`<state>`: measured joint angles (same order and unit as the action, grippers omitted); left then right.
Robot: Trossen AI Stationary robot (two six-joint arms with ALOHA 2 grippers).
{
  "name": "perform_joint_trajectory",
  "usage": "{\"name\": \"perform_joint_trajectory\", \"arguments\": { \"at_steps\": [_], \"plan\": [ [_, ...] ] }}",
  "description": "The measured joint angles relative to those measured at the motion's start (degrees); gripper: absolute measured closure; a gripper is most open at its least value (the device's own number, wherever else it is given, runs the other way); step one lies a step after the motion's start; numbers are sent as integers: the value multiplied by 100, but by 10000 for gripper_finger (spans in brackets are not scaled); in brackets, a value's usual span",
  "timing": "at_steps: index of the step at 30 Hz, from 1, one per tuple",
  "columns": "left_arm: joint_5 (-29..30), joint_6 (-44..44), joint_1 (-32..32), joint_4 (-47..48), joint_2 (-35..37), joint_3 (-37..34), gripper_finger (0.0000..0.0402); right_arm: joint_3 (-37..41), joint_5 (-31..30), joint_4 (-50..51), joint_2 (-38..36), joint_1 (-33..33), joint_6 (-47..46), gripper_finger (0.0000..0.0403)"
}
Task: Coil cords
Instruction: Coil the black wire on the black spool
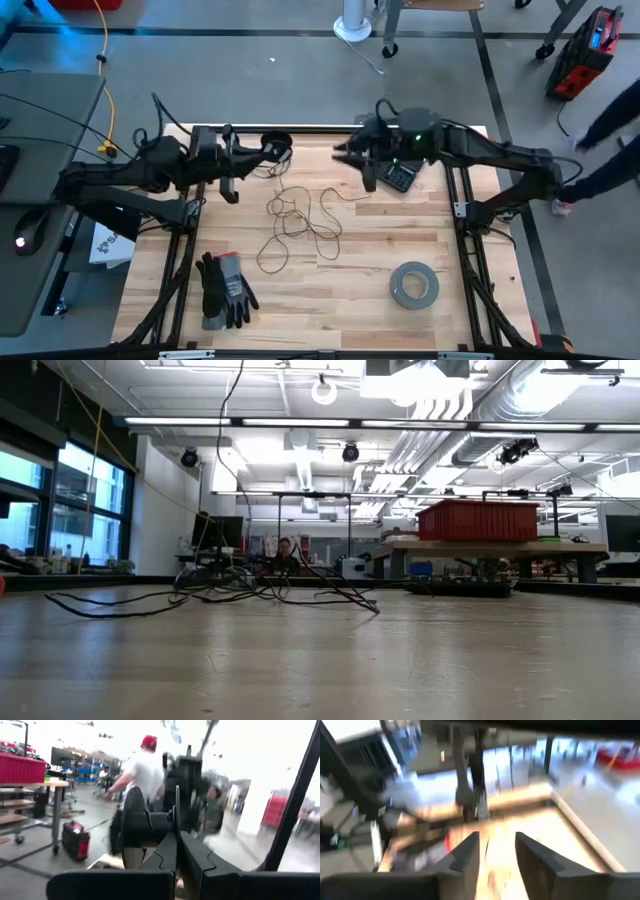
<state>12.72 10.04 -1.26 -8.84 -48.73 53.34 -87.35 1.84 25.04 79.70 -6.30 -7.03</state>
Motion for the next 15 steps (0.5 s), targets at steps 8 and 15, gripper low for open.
{"name": "perform_joint_trajectory", "arguments": {
  "at_steps": [8,15],
  "plan": [
    [-16,176,-4,-92,-139,283,401,956,-136,-804,334,472,-284,266],
    [54,-18,7,163,-122,446,401,1969,-340,-2622,715,476,-1008,265]
  ]
}}
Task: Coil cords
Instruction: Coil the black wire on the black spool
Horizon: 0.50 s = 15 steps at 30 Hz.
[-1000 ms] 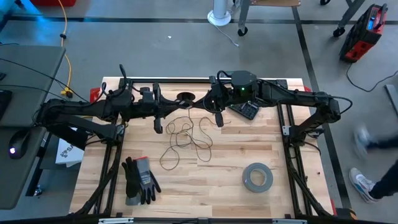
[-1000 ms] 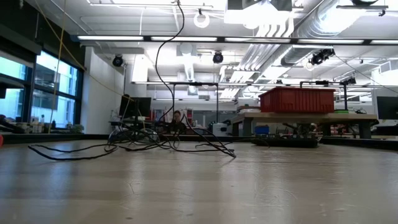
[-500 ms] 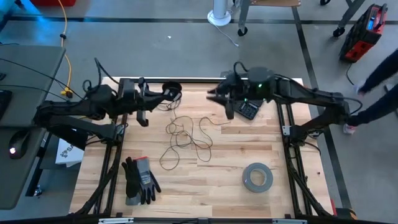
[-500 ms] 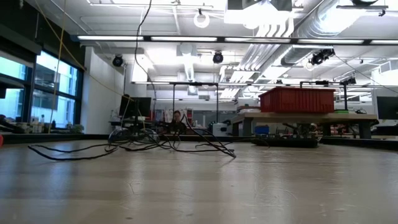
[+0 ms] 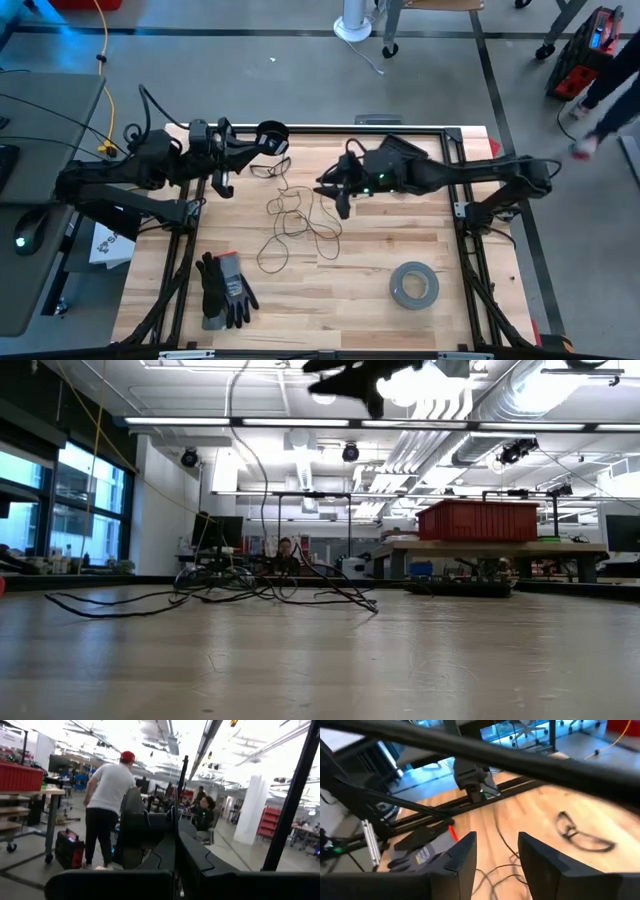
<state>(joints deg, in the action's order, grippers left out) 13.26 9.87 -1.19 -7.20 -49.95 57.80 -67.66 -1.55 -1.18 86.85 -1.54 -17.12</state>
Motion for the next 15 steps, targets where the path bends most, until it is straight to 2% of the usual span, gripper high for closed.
{"name": "perform_joint_trajectory", "arguments": {
  "at_steps": [3,7,12,15],
  "plan": [
    [59,179,11,-6,4,5,401,161,26,-574,74,10,-267,265],
    [97,849,11,-44,-9,11,401,189,-6,-1022,131,50,-220,265],
    [129,2168,11,-199,-57,11,401,37,-45,-1724,165,60,136,265],
    [286,3121,9,-354,-118,11,401,-125,-60,-1726,206,59,426,265]
  ]
}}
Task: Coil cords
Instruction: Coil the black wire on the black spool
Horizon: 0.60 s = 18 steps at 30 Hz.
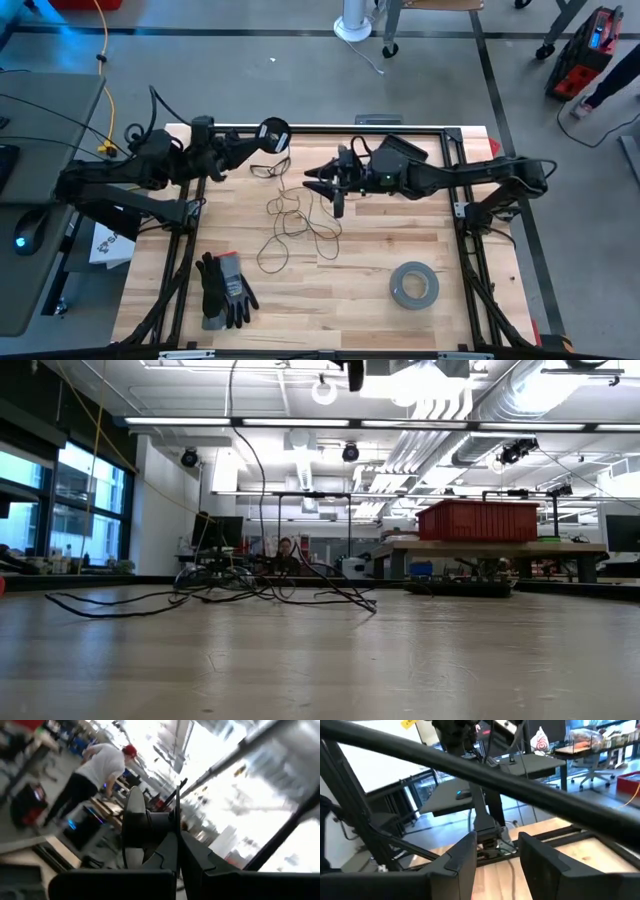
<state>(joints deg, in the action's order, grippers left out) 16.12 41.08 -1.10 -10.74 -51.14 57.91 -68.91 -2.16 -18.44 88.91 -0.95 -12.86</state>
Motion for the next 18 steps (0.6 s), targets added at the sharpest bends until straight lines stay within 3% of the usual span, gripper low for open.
{"name": "perform_joint_trajectory", "arguments": {
  "at_steps": [7,11,18],
  "plan": [
    [361,1999,2,-78,-153,-2,401,-511,27,-7,113,49,672,265],
    [380,2129,1,-154,-189,-1,401,-731,20,39,254,65,791,265],
    [362,1984,0,-302,-221,-2,401,-819,-528,27,341,71,797,265]
  ]
}}
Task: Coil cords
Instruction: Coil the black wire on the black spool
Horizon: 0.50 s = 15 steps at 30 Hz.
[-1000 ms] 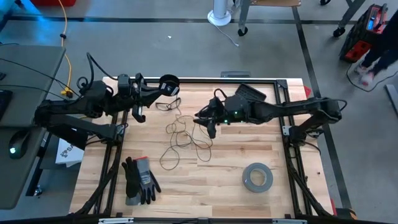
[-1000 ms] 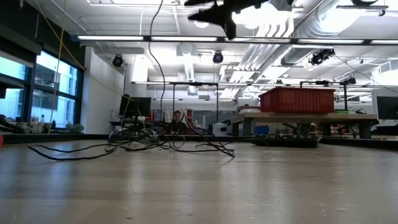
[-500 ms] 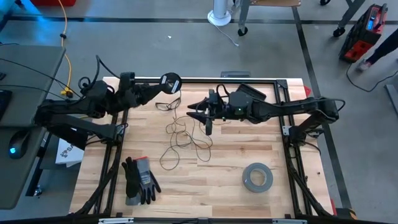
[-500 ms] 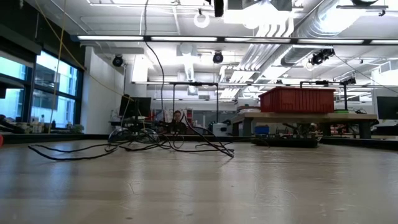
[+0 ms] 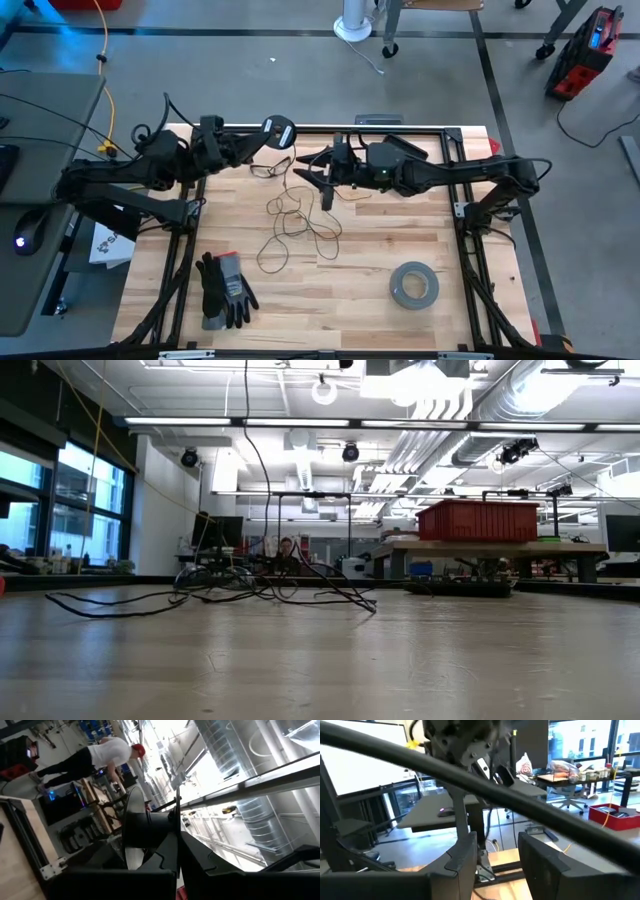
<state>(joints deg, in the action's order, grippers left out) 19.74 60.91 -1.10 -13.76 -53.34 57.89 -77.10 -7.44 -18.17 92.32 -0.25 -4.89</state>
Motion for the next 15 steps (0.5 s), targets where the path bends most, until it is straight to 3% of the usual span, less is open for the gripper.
{"name": "perform_joint_trajectory", "arguments": {
  "at_steps": [15],
  "plan": [
    [-56,-154,134,15,21,-1,401,0,37,37,3,-12,-23,265]
  ]
}}
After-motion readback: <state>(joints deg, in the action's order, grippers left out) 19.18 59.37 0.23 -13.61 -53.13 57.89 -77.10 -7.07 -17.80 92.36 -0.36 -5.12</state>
